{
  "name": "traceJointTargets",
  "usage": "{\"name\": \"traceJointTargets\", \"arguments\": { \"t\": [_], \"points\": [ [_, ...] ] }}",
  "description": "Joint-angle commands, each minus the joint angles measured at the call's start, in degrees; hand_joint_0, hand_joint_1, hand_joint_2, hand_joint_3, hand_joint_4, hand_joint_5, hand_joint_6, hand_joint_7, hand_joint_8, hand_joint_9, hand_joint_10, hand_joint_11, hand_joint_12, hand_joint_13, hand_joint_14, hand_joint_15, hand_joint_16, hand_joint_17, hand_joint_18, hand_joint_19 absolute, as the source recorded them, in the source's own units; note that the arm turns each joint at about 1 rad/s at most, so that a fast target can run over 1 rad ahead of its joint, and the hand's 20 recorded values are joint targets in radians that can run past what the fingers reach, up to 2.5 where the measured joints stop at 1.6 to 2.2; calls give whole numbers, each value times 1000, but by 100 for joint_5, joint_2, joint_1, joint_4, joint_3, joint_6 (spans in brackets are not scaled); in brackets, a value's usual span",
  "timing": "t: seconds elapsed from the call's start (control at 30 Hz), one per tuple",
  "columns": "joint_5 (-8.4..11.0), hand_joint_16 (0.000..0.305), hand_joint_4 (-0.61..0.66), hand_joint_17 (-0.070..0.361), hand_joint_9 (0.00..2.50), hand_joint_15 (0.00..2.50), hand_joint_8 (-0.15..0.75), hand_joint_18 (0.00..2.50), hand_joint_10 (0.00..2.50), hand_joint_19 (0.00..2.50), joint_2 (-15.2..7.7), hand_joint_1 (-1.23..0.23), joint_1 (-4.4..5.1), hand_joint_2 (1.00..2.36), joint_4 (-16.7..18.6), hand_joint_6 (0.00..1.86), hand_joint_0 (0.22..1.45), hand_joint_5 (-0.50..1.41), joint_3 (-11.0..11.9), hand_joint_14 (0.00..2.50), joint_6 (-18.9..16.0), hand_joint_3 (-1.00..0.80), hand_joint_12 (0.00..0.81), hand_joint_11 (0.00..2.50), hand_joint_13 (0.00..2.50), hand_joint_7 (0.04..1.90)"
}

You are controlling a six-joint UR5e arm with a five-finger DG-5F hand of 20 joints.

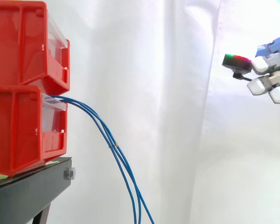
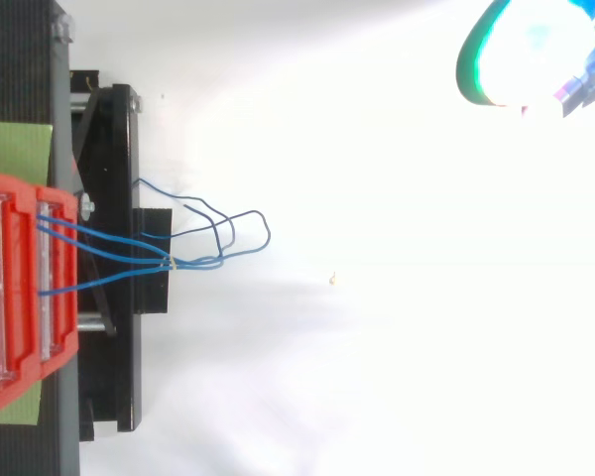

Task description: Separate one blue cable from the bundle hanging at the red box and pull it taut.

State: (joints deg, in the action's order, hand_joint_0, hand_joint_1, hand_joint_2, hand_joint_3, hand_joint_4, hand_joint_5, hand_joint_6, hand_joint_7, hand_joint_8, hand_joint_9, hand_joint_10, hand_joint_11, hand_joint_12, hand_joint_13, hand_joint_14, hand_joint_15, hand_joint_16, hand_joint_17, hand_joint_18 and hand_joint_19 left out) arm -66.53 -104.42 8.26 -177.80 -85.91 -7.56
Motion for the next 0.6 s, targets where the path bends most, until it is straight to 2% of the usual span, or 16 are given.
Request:
{"name": "traceJointTargets", "arguments": {
  "t": [0.0,0.57],
  "points": [
    [0,52,240,118,704,294,348,544,13,461,-8,-542,0,1005,0,503,538,-200,4,11,0,-432,376,428,571,899],
    [0,52,245,116,713,289,353,555,13,457,1,-546,0,1007,0,503,539,-197,-4,11,0,-428,379,435,581,904]
  ]
}}
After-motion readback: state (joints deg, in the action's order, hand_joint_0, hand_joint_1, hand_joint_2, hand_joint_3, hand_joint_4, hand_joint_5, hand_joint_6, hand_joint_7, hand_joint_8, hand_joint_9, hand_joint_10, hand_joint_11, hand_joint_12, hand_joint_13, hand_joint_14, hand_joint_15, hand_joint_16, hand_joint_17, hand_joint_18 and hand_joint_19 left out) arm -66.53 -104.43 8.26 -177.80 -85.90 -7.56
